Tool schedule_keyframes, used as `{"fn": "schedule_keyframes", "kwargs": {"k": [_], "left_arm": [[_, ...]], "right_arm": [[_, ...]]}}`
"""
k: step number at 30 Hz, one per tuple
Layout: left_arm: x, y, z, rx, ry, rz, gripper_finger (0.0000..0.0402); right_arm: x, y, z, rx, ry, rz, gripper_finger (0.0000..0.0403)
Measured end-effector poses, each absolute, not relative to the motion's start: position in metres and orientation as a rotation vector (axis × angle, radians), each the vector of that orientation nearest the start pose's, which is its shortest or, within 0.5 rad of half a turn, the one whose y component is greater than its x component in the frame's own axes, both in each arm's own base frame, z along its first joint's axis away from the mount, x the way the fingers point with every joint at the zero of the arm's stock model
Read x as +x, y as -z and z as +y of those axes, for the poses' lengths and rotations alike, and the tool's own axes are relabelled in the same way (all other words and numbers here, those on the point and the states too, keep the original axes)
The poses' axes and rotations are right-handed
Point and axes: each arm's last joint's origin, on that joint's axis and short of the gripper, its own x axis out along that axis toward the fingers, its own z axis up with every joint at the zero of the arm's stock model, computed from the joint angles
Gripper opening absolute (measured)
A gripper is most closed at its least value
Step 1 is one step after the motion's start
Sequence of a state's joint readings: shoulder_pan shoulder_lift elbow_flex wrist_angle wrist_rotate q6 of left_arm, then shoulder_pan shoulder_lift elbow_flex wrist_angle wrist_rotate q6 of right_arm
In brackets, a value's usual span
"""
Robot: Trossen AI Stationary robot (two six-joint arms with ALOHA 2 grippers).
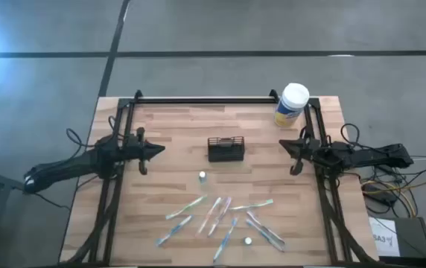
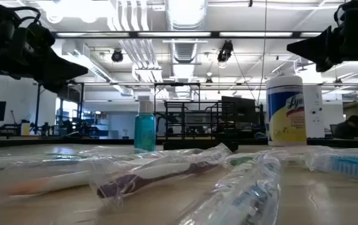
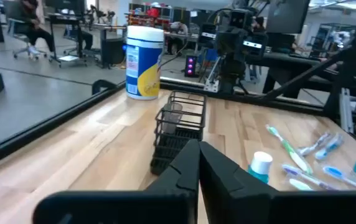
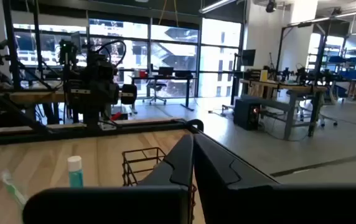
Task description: Pick & Place toothbrushing station
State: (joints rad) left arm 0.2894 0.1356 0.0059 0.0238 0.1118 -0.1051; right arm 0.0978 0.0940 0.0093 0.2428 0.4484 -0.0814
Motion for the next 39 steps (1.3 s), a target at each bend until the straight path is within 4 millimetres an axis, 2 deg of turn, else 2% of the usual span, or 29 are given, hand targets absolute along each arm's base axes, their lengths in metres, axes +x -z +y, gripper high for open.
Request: {"fn": "schedule_keyframes", "kwargs": {"k": [7,14,31,39], "left_arm": [[0.1017,-0.1573,0.0268,-0.058,-0.176,0.095,0.0004],[0.1018,-0.1586,0.0266,-0.028,-0.169,0.085,0.0002],[0.102,-0.1582,0.0252,0.006,-0.128,0.09,0.0004],[0.1025,-0.1561,0.0267,-0.164,-0.183,0.1,0.0016]], "right_arm": [[0.0998,-0.1821,-0.0028,-0.039,0.356,-0.139,0.0008],[0.1001,-0.1802,-0.0028,0.043,0.349,-0.133,0.0008],[0.1001,-0.1795,-0.0029,-0.016,0.355,-0.116,0.0008],[0.099,-0.18,-0.0054,-0.067,0.452,-0.106,0.0008]]}}
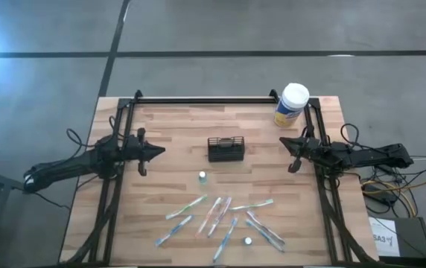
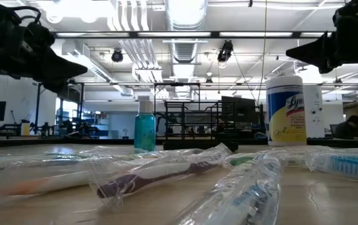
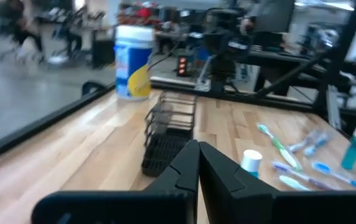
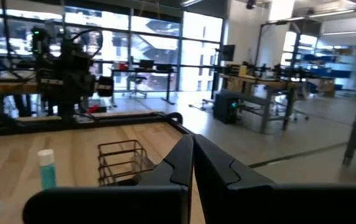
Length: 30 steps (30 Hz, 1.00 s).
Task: Pick & Place toothbrushing station
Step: Put the top blue mouthwash into the black wire organizer
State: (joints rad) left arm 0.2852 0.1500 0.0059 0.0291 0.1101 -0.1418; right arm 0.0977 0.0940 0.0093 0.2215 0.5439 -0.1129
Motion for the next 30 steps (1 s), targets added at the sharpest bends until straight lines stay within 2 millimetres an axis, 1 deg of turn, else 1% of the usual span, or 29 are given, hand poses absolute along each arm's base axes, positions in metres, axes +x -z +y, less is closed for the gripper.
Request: {"fn": "schedule_keyframes", "kwargs": {"k": [4,7,12,16,19,23,26,30], "left_arm": [[0.104,-0.154,0.028,-0.187,-0.214,0.123,0.0012],[0.105,-0.157,0.028,-0.213,-0.214,0.114,0.0004],[0.108,-0.175,0.03,-0.208,-0.261,0.15,0.0003],[0.114,-0.191,0.031,-0.186,-0.253,0.17,0.0002],[0.12,-0.2,0.033,-0.208,-0.269,0.186,0.0003],[0.131,-0.206,0.032,-0.269,-0.25,0.226,0.0023],[0.142,-0.212,0.029,-0.311,-0.217,0.26,0.005],[0.162,-0.224,0.021,-0.301,-0.153,0.311,0.0087]], "right_arm": [[0.099,-0.18,-0.006,-0.063,0.475,-0.105,0.0008],[0.099,-0.18,-0.006,-0.061,0.476,-0.103,0.0008],[0.099,-0.179,-0.006,-0.066,0.477,-0.099,0.0008],[0.099,-0.179,-0.006,-0.066,0.477,-0.099,0.0008],[0.099,-0.179,-0.006,-0.068,0.477,-0.095,0.0008],[0.099,-0.179,-0.006,-0.069,0.479,-0.094,0.0008],[0.099,-0.179,-0.006,-0.068,0.485,-0.094,0.0008],[0.099,-0.179,-0.006,-0.07,0.488,-0.094,0.0008]]}}
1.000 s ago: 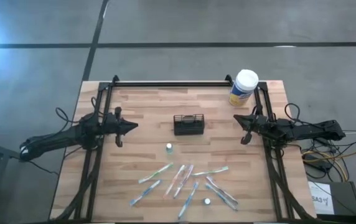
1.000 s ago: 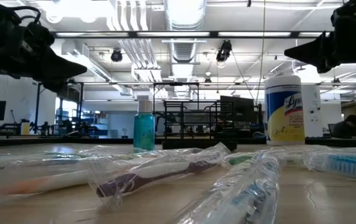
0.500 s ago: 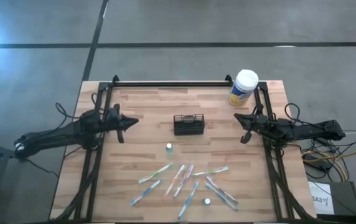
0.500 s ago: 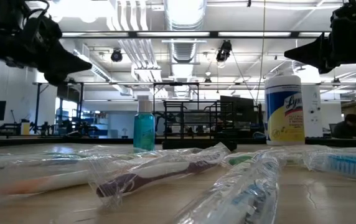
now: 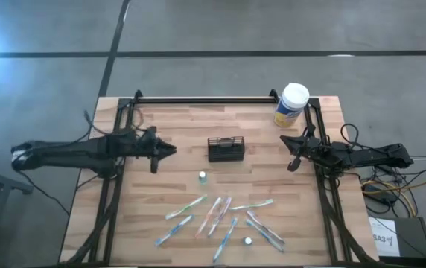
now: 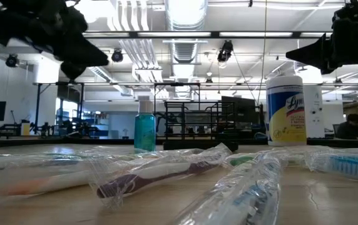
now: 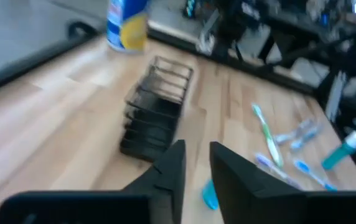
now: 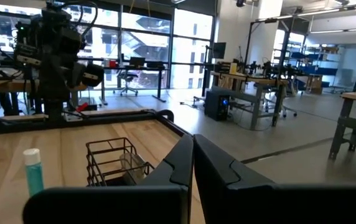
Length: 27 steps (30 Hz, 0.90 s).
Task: Pick & Place toothbrushing station
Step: Put the top blue mouthwash into the black wire organizer
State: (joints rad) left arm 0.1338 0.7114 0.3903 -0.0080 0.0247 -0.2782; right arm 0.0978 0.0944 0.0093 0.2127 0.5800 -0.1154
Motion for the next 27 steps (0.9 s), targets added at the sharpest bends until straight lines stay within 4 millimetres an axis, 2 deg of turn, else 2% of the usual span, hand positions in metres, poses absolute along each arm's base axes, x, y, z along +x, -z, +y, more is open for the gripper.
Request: {"fn": "schedule_keyframes", "kwargs": {"k": [5,10,15,18,23,27], "left_arm": [[0.196,-0.237,0.008,-0.264,-0.131,0.383,0.0123],[0.236,-0.243,-0.003,-0.235,-0.13,0.558,0.0127],[0.273,-0.245,-0.003,-0.197,-0.279,0.742,0.0127],[0.293,-0.246,-0.004,-0.181,-0.295,0.837,0.0143],[0.317,-0.245,-0.01,-0.177,-0.279,1.005,0.0184],[0.329,-0.251,-0.017,-0.187,-0.268,1.077,0.0217]], "right_arm": [[0.099,-0.179,-0.006,-0.067,0.488,-0.094,0.0008],[0.099,-0.178,-0.006,-0.065,0.487,-0.088,0.0008],[0.099,-0.176,-0.006,-0.072,0.486,-0.065,0.0008],[0.099,-0.176,-0.006,-0.07,0.486,-0.066,0.0008],[0.099,-0.176,-0.006,-0.07,0.485,-0.068,0.0008],[0.099,-0.176,-0.006,-0.07,0.486,-0.068,0.0008]]}}
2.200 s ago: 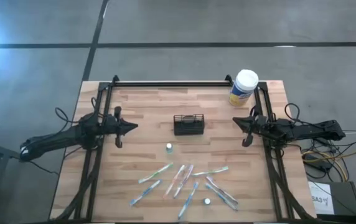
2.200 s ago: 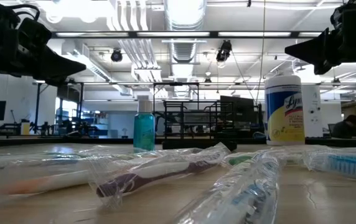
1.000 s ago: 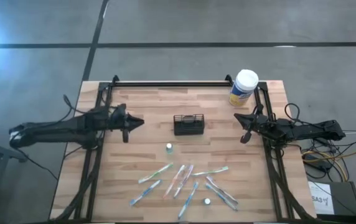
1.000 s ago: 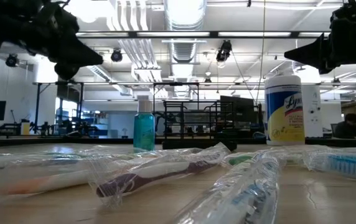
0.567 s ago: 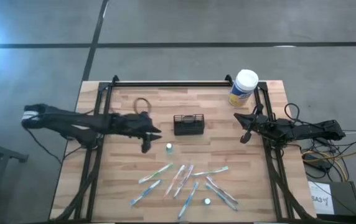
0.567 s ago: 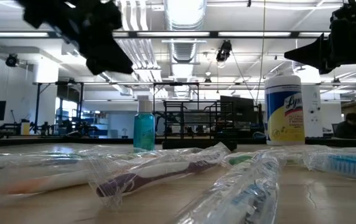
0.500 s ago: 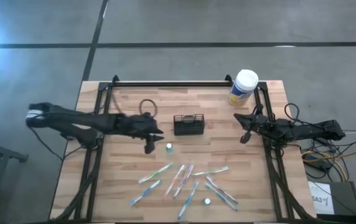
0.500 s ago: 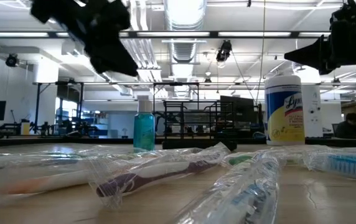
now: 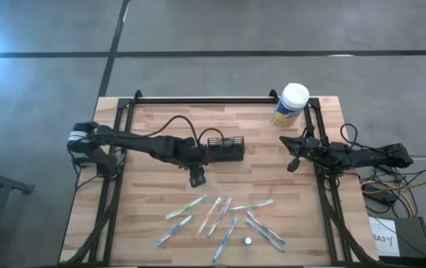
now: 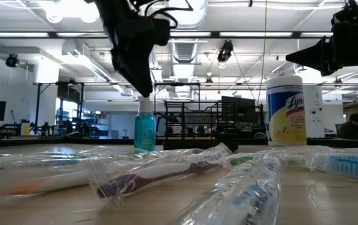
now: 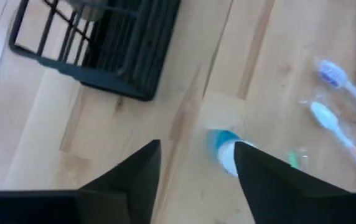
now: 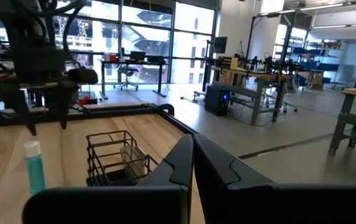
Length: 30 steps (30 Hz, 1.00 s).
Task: Pick & Place toothbrushing station
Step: Put the top blue mouthwash into the black wire organizer
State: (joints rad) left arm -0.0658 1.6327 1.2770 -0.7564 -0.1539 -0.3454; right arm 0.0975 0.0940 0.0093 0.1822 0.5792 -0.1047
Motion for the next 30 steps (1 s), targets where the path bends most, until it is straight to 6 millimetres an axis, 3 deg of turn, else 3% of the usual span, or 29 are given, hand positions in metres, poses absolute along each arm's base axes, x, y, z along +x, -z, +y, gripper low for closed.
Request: {"fn": "schedule_keyframes", "kwargs": {"k": [8,17,30], "left_arm": [[0.342,-0.25,-0.025,-0.211,-0.227,1.15,0.0247],[0.343,-0.236,-0.025,-0.196,-0.237,1.194,0.0248],[0.346,-0.232,-0.024,-0.163,-0.256,1.186,0.0245]], "right_arm": [[0.099,-0.175,-0.006,-0.074,0.484,-0.058,0.0008],[0.099,-0.175,-0.006,-0.073,0.484,-0.058,0.0008],[0.099,-0.175,-0.006,-0.074,0.484,-0.057,0.0008]]}}
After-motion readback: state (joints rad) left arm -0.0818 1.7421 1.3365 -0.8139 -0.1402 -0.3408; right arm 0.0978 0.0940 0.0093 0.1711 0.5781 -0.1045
